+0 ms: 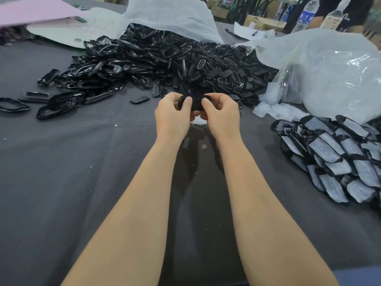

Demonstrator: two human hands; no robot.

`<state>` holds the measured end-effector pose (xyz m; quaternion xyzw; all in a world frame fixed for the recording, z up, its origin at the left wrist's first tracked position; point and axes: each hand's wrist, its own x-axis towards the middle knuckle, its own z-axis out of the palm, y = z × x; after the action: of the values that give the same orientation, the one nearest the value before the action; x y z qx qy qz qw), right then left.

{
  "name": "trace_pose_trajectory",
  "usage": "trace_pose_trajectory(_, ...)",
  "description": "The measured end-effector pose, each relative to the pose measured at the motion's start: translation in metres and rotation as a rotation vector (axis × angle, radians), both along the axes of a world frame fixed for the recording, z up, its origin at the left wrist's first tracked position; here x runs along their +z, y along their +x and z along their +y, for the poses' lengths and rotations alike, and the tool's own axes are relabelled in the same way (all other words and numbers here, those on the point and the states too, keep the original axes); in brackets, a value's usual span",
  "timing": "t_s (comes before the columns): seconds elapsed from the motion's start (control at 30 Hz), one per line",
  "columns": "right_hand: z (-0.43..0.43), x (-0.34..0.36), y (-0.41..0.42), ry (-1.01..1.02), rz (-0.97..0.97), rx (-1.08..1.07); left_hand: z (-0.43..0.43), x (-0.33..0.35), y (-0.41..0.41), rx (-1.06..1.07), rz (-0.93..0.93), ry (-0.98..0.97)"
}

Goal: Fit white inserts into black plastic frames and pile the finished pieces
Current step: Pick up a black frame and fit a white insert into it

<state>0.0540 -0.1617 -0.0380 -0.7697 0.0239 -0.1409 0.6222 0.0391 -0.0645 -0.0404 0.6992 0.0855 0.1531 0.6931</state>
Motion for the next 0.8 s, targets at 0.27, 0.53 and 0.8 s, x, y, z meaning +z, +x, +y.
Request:
trace_pose_trajectory(0.27,0.000,0.000,-0.002,-0.133,-0.034,-0.011,0.000,0.000,-0.002,0.040,-0.022,0.213)
trace_pose_trajectory(0.53,-0.002,0.003,-0.001,0.117,0.010,-0.003,0.002,0.004,-0.002,-0.003,-0.036,0.134)
trace_pose_trajectory(0.8,0.004,-0.002,-0.005,-0.626,-0.011,0.097,0.017,0.007,0.002,0.283,-0.037,-0.401)
